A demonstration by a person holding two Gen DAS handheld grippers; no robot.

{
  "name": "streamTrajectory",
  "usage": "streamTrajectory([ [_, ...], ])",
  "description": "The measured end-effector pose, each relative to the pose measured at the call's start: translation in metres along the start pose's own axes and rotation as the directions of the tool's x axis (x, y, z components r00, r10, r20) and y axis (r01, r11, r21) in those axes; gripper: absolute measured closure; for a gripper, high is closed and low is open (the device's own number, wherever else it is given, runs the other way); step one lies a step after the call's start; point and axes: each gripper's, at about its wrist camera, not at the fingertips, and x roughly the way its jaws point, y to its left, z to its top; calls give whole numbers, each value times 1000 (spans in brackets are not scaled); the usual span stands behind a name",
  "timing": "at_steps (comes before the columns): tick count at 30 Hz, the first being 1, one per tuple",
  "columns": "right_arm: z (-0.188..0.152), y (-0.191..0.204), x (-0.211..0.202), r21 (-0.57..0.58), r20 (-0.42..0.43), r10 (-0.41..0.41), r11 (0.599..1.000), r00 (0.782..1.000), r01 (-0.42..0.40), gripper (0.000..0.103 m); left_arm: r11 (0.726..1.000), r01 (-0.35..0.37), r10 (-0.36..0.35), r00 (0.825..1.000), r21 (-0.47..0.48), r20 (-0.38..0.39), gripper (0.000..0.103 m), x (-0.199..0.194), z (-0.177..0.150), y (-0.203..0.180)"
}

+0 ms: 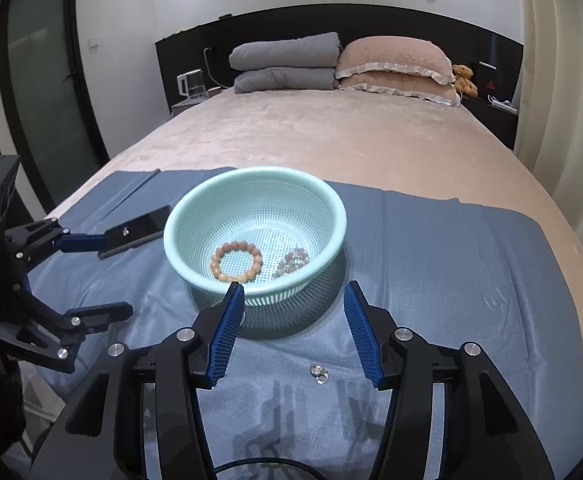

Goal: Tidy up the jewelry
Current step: 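Withdraw both tools toward the earrings beside the basket, then grasp a pearl earring with left tool while right tool grasps a silver earring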

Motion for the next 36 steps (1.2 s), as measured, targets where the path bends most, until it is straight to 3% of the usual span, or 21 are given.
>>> streamTrajectory([
  [7, -34, -3, 16, -57, -13, 12, 998, 1000, -13, 45, 990, 64, -65, 998, 127, 5, 10, 11, -40, -17],
  [12, -56, 0, 37, -132, -69, 17, 991, 997, -26, 43, 970, 87, -84, 996, 227, -24, 10, 24, -65, -32],
  [16, -67, -8, 51, -78, -88, 46, 996, 995, -53, 43, 969, 138, -131, 990, 204, -48, 10, 37, -75, -33],
  [20, -74, -15, 68, -29, -122, 55, 998, 991, -59, 43, 975, 129, -121, 991, 182, -56, 14, 51, -77, -32],
  [24, -79, -20, 78, 7, -135, 55, 998, 989, -55, 47, 978, 142, -134, 989, 153, -65, 24, 59, -79, -29],
  [30, -78, -25, 92, 49, -163, -2, 999, 987, 10, 65, 978, 125, -117, 991, 165, -60, 40, 60, -82, -36],
  [32, -78, -22, 94, 44, -170, -16, 999, 985, 23, 77, 978, 124, -115, 992, 168, -61, 47, 59, -83, -39],
  [35, -78, -17, 93, 27, -180, -33, 999, 983, 39, 89, 977, 132, -121, 990, 168, -74, 72, 59, -82, -42],
  [36, -78, -15, 93, 20, -183, -37, 999, 982, 42, 91, 976, 140, -128, 988, 169, -82, 86, 59, -82, -43],
])
